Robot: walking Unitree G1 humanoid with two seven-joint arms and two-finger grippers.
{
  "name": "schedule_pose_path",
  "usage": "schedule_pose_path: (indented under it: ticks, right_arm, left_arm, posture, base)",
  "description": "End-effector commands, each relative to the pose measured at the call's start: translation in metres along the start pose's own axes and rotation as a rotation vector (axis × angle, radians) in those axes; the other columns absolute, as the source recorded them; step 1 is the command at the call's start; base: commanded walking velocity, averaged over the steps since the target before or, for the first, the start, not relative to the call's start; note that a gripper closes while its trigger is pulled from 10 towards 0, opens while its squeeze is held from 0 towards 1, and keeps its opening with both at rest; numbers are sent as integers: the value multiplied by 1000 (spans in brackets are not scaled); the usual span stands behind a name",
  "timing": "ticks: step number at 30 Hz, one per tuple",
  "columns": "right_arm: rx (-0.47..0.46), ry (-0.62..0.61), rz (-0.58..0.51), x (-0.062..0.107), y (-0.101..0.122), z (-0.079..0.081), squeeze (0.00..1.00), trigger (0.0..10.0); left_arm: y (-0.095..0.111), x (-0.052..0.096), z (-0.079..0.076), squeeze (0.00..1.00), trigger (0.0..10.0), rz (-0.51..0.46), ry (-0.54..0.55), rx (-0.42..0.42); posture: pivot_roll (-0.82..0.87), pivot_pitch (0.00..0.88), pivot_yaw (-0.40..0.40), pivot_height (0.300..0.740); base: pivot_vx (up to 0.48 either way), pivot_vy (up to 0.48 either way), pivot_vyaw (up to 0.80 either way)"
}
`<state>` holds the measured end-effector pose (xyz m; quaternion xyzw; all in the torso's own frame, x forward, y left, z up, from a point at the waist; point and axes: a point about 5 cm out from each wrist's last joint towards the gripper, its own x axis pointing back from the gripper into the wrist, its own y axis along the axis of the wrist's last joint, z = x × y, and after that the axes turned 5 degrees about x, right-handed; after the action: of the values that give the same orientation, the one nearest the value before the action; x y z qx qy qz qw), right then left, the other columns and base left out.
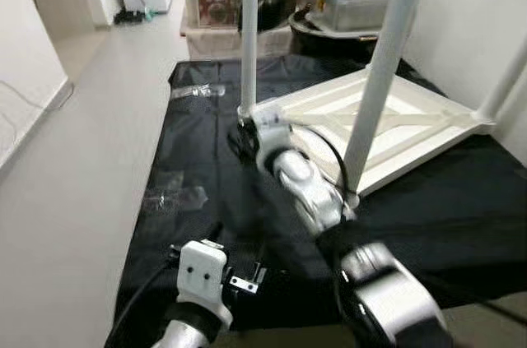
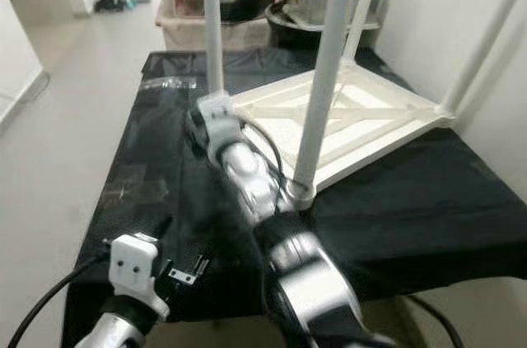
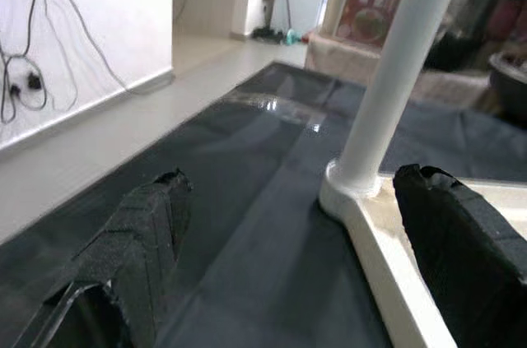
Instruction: Building children table
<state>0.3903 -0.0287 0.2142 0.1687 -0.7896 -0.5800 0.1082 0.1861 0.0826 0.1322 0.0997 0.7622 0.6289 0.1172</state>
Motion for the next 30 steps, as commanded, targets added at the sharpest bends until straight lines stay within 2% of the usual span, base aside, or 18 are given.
schedule_pose_path:
  ticks: [1, 2, 7, 8, 12, 14, 23, 30]
  right_arm:
    - [54, -59, 90, -1, -17, -6, 0, 10000]
    - [68, -96, 139, -2, -21, -11, 0, 10000]
    - [75, -113, 227, -3, -30, -16, 0, 10000]
    - [87, -117, 281, -2, -36, -18, 0, 10000]
    - [73, -137, 320, 0, -42, -21, 0, 10000]
    - [56, -187, 388, 3, -51, -30, 0, 10000]
    - [29, -222, 479, 9, -62, -47, 0, 10000]
    - [-14, -233, 517, 12, -65, -53, 0, 10000]
  left_arm:
    - [2, 4, -6, 0, 10000, 4, 5, 3]
    - [3, 6, -8, 0, 10000, 8, 5, 9]
    - [3, 9, -10, 0, 10000, 18, 4, 18]
    - [3, 11, -11, 0, 10000, 27, 2, 22]
    - [3, 12, -12, 0, 10000, 32, -3, 24]
    - [3, 14, -14, 0, 10000, 40, -6, 29]
    - [4, 15, -15, 0, 10000, 49, -1, 35]
    - [5, 14, -15, 0, 10000, 50, 0, 37]
  posture:
    - [96, 124, -41, 740]
    - [103, 131, -46, 740]
    - [110, 141, -41, 740]
    - [107, 152, -38, 740]
    - [113, 156, -37, 740]
    - [111, 159, -35, 740]
    - [98, 170, -33, 740]
    - [81, 177, -31, 740]
  base:
    - [0, 0, 0]
    - [0, 0, 0]
    - [0, 0, 0]
    - [0, 0, 0]
    - [0, 0, 0]
    - [0, 0, 0]
    - [0, 0, 0]
    - [0, 0, 0]
